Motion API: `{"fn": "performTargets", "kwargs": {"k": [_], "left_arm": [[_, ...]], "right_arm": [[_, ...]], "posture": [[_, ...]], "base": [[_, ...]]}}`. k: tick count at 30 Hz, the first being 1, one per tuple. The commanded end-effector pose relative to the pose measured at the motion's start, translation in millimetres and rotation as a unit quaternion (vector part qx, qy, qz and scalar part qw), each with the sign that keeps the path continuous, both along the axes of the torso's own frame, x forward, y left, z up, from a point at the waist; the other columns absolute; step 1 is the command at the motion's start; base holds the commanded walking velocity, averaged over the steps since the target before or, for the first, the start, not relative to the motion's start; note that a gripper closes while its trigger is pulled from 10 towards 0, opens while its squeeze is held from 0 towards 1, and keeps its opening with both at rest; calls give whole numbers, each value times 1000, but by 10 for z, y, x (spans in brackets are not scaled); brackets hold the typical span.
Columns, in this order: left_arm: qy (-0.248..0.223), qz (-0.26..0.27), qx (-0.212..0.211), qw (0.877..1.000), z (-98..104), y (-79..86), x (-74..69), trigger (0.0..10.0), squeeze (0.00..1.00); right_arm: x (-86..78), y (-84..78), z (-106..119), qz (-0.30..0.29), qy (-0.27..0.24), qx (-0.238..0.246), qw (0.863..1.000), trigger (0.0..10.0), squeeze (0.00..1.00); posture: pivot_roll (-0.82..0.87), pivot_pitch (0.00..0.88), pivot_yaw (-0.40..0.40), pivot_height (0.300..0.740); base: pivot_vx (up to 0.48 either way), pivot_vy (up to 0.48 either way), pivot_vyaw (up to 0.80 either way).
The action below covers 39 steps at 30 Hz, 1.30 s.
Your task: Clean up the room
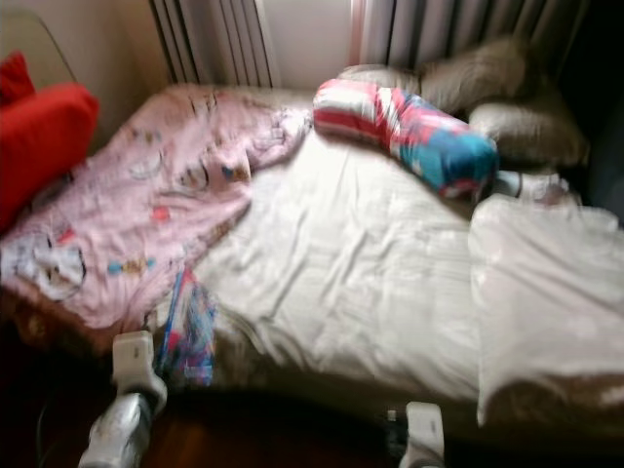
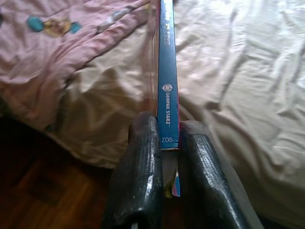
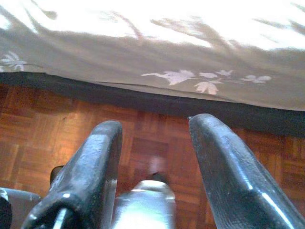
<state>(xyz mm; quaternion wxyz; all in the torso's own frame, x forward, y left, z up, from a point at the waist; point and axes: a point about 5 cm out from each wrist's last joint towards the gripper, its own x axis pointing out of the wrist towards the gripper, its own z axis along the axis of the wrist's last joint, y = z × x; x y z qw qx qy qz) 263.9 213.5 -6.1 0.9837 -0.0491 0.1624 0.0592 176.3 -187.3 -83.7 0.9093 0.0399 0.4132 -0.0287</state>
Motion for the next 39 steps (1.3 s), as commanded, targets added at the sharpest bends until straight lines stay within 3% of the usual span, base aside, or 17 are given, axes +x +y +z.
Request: {"fn": "performTargets", "kwargs": {"k": [1, 32, 39], "left_arm": [[-24, -7, -2, 1000, 80, -46, 79, 10000, 0], [-26, -14, -4, 1000, 85, -68, 86, 10000, 0], [-39, -31, -7, 999, 119, -124, 111, 10000, 0]], "right_arm": [[-52, -79, -14, -7, 8, -8, 1000, 10000, 0], [-63, -79, -20, -12, 10, -8, 1000, 10000, 0], [-85, -88, -31, -20, 16, -8, 1000, 10000, 0]], "posture": [[-47, 31, 35, 740], [-49, 16, 33, 740], [-48, 29, 29, 740]], "base": [[0, -322, 0], [0, -322, 0], [0, -92, -659]]}}
